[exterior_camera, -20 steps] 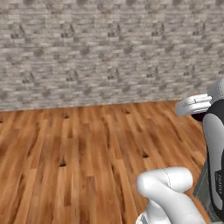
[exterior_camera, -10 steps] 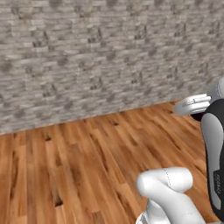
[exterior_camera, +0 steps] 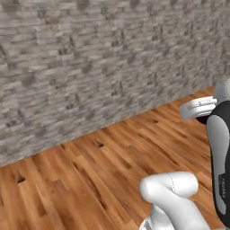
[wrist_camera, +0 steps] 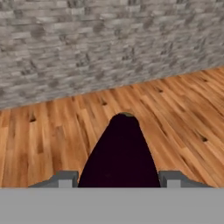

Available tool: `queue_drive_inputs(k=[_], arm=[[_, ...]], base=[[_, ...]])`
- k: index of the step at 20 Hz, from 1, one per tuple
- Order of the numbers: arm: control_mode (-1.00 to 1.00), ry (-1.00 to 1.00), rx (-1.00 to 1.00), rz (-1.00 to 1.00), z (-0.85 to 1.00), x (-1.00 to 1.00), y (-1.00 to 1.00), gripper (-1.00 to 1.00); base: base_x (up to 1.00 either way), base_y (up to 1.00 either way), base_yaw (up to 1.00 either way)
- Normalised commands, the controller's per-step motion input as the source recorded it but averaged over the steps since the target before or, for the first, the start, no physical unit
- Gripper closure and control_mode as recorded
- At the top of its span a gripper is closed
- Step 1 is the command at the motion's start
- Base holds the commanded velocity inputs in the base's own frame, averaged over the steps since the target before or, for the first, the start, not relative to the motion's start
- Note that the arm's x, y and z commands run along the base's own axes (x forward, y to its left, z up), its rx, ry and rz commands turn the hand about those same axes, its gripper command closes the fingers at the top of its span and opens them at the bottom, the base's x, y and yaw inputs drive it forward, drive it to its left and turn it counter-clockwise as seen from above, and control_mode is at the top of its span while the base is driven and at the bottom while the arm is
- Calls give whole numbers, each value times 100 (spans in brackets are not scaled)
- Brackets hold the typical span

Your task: Gather the lime and eggplant from the fridge and place them on a tray on the dining counter. Then gather the chicken drumsticks from the fridge and place them on the other tray.

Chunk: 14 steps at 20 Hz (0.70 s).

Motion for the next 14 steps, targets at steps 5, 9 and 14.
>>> queue_drive_inputs(k=[5, 9, 14], arm=[[100, 0, 0, 0, 0, 0, 0, 100], [100, 0, 0, 0, 0, 0, 0, 100], [100, 0, 0, 0, 0, 0, 0, 100]], base=[[100, 59, -42], [100, 53, -48], [83, 49, -67]])
